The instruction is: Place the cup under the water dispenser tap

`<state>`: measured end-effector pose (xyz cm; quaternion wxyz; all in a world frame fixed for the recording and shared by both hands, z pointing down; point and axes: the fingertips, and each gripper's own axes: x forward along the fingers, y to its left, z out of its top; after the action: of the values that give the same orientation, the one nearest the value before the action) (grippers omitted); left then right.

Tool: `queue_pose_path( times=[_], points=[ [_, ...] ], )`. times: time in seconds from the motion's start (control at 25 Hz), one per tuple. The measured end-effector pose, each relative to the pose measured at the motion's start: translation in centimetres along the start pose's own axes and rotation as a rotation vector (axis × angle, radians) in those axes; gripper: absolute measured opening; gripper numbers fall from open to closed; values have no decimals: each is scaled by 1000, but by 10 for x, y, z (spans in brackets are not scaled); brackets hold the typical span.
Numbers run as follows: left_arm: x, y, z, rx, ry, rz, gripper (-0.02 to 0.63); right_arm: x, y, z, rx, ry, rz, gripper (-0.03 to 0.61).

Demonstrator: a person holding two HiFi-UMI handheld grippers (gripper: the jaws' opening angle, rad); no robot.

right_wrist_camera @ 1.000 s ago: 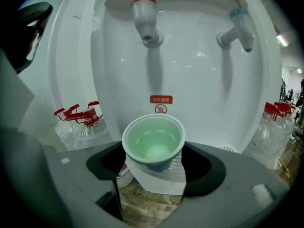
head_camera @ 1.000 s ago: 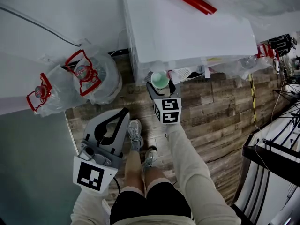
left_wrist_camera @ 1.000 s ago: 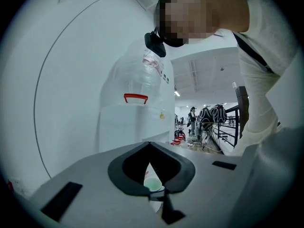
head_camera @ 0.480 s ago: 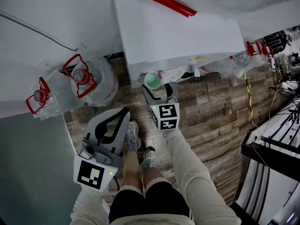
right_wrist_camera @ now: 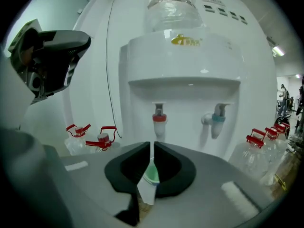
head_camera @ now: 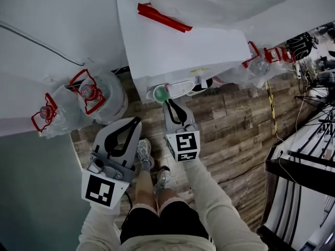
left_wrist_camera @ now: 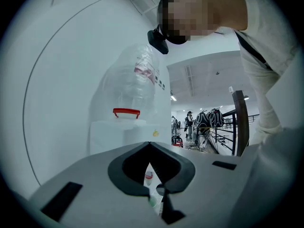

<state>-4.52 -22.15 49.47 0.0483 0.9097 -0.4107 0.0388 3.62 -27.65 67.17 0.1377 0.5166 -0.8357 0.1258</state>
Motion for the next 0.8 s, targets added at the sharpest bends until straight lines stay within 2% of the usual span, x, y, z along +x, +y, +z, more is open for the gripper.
queue_pose_path(
  times=[0.04,0.24,0.8],
  points=[
    [1,-1,5,1,-4,0,5,-6,-3,5,-3,-4,-14,9],
    [1,-10,31,8,-16,1,5,-37,-10,35,30,-32,-36,9],
    [-16,-31,103,10,-25,33,5,-127,-10,138,19,-124,-48,9]
  ],
)
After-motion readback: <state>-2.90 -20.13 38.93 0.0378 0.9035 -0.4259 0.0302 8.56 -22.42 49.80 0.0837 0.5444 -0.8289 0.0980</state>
